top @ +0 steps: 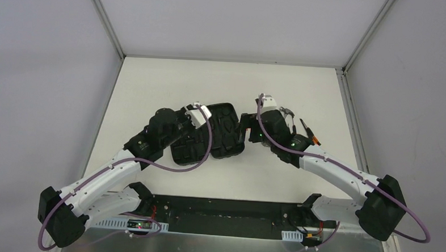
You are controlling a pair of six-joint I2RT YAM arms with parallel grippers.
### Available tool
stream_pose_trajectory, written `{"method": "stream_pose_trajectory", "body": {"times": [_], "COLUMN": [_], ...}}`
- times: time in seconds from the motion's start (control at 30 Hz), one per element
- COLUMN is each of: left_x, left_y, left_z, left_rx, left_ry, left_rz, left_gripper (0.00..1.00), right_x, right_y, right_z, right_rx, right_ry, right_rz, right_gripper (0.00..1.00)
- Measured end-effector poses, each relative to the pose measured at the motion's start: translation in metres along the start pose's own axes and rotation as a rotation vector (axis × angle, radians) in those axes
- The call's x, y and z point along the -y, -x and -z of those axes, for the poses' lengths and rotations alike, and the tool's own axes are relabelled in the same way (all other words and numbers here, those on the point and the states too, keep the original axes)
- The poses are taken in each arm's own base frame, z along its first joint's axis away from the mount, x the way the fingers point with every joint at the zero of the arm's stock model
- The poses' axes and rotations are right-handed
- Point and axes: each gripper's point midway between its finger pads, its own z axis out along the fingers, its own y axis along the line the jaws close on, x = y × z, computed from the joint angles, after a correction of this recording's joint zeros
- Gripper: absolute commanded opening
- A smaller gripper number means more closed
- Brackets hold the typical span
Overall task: Pack the tool kit
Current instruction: Place the screwdriver in the toolbox.
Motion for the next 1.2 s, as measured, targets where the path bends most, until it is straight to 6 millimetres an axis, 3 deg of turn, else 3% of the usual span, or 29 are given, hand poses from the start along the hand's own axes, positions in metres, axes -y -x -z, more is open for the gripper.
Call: {"method": "stream_pose_trajectory", "body": {"times": [0.17, 0.43, 0.6, 0.73, 0.87, 1.07, 1.2], "left_x": [0.001, 0.013, 0.026, 0.035, 0.041, 0.048, 0.055], "left_y": [0.001, 0.020, 0.028, 0.025, 0.018, 0.015, 0.010], "left_z": [0.005, 0.016, 0.029, 0.033, 0.033, 0.033, 0.032], "left_rx": [0.055, 0.174, 0.246, 0.277, 0.278, 0.289, 0.287], "left_ry": [0.021, -0.051, -0.135, -0.177, -0.202, -0.230, -0.250], "left_rz": [0.016, 0.001, -0.121, -0.242, -0.333, -0.423, -0.451], "left_gripper": [0.00, 0.00, 0.00, 0.00, 0.00, 0.00, 0.00], "right_x": [-0.009, -0.048, -0.073, -0.095, -0.118, -0.148, -0.169], "right_y": [0.023, 0.036, 0.083, 0.101, 0.083, 0.036, 0.013], "right_z": [0.001, -0.014, -0.038, -0.050, -0.060, -0.073, -0.077], "right_rx": [0.005, -0.083, -0.152, -0.230, -0.373, -0.592, -0.699], "right_ry": [0.038, 0.155, 0.157, 0.216, 0.263, 0.287, 0.316], "right_rz": [-0.058, -0.203, -0.413, -0.573, -0.685, -0.789, -0.825], "right_gripper": [0.86, 0.86, 0.86, 0.86, 0.85, 0.82, 0.70]}}
